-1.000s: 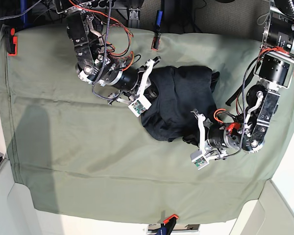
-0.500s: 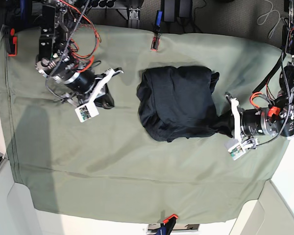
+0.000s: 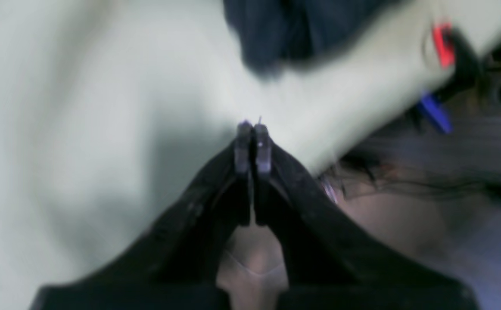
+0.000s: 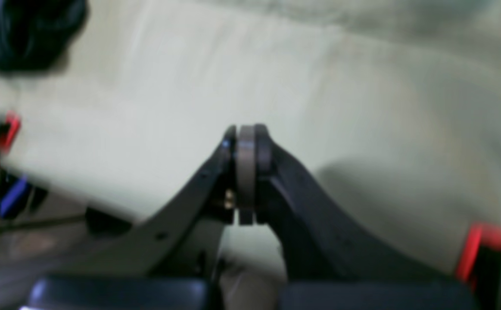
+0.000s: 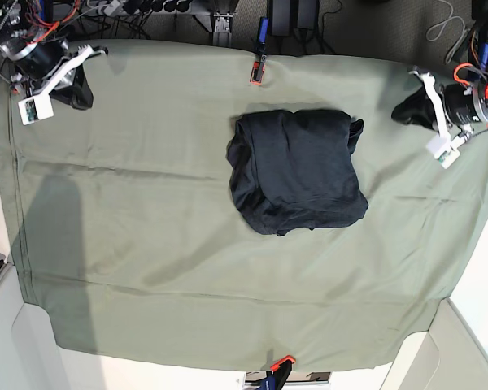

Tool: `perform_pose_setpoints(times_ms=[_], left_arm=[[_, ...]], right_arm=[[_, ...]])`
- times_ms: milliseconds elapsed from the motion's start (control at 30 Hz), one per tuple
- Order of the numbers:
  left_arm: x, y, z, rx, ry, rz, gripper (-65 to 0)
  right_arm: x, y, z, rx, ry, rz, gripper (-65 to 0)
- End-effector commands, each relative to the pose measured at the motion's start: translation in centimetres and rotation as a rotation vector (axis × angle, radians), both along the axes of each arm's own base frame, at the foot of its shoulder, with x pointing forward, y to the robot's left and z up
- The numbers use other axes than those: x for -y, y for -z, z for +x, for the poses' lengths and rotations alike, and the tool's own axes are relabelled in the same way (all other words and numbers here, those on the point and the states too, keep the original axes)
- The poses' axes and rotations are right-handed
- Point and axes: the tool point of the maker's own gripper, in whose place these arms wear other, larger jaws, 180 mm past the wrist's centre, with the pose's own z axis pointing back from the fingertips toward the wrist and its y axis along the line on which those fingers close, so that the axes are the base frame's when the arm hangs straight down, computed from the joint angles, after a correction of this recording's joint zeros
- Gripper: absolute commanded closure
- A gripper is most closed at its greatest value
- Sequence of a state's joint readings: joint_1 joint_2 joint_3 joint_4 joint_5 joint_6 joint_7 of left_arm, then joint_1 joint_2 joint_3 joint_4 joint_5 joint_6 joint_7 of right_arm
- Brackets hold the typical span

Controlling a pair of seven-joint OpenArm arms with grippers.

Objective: Fold the T-shirt properly

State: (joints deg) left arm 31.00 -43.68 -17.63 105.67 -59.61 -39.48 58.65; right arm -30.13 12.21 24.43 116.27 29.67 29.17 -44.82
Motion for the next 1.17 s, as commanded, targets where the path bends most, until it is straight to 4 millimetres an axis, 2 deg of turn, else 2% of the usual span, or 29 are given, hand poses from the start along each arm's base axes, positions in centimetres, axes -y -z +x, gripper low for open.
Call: perform_pose_setpoints(times_ms=[0,167,267,367,500,567,633,733,833,900,1000,1133], left_arm=[[0.4,-0.3,-1.1,-0.011,0.030,-0.005,0.0],[1.3,2.6,-9.8,-0.222,0.043,0.006,0.0],[2.0,3.9,-14.3,-0.317,0.021,-0.004,0.0],[2.3,5.6,-18.8,-0.426,0.015,0.005,0.0],[1.7,8.9,-26.1,-0.631,0.057,0.088,0.0],[1.6,10.5,-28.7,-0.705,0.085,0.117,0.0],[0.3,12.6,-29.7,-0.755,0.048,0.208,0.0],[-1.5,15.6,-29.8,-0.807,0.005,0.340,0.0],[-0.9,18.0,-29.0,-0.839,0.044,0.358,0.0],[0.3,19.8,-28.3,-0.846,0.065,0.352,0.0],[2.2,22.9,-27.8,-0.855,0.091,0.390,0.0],[2.3,26.3,-27.0,-0.865,0.063,0.568,0.0]], right_arm=[[0.4,-0.2,-1.1,-0.014,0.003,-0.004,0.0],[0.4,2.1,-8.3,-0.233,0.016,0.033,0.0],[0.2,3.3,-12.4,-0.357,0.013,0.037,0.0],[0.0,4.2,-15.9,-0.457,0.017,0.052,0.0],[0.0,5.5,-20.1,-0.583,0.037,0.072,0.0],[0.4,6.5,-22.1,-0.653,0.051,0.070,0.0],[0.9,7.6,-24.4,-0.747,0.069,0.059,0.0],[1.6,9.4,-28.0,-0.888,0.110,0.044,0.0],[1.9,11.4,-30.9,-1.011,0.144,0.056,0.0],[1.8,13.0,-31.8,-1.078,0.164,0.075,0.0],[1.9,15.5,-32.1,-1.163,0.196,0.094,0.0],[1.7,18.5,-30.8,-1.242,0.228,0.119,0.0]])
